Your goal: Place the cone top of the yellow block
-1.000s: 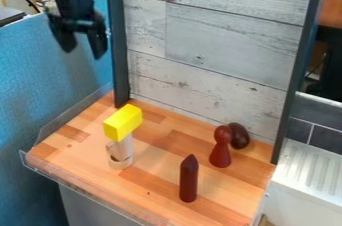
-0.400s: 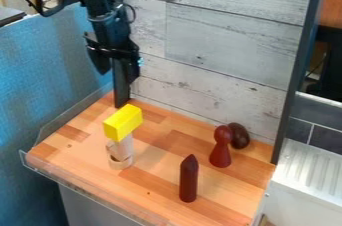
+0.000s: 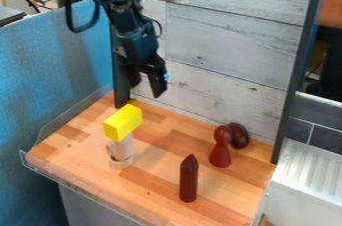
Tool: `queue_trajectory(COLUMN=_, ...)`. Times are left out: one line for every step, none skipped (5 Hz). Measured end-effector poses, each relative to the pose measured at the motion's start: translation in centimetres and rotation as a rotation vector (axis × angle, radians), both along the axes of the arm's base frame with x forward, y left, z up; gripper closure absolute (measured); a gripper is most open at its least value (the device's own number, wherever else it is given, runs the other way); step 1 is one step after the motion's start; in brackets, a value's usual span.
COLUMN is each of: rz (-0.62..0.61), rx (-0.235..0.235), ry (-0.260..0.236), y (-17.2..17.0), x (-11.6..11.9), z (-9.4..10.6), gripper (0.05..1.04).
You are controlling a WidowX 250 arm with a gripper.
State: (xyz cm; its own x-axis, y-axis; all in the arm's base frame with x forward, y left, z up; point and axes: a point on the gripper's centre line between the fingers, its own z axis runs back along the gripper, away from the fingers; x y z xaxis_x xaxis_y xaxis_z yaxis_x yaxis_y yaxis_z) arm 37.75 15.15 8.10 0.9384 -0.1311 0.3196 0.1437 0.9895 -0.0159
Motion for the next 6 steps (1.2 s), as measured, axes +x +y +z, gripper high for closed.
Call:
queue_trajectory(rz=-0.088, rx=-0.036, ry=-0.03, y=-2.2, x=0.7, z=-0.3, gripper=0.083)
queue_trajectory(rz=-0.139, rx=-0.052, ry=-0.04, y=-4.1, x=0.9, z=-1.2, gripper=0.083)
queue_trajectory(rz=-0.193, rx=-0.038, ry=-0.058, y=-6.2, x=1.0, z=-2.5, gripper=0.083)
queue_trajectory(rz=-0.226, rx=-0.024, ry=-0.072, y=-7.5, x=0.8, z=-3.6, gripper=0.083)
queue_trajectory(rz=-0.247, rx=-0.004, ry=-0.083, y=-8.6, x=0.8, z=-4.4, gripper=0.083)
queue_trajectory(rz=-0.274, rx=0.012, ry=-0.107, y=-10.4, x=1.2, z=-4.6, gripper=0.083)
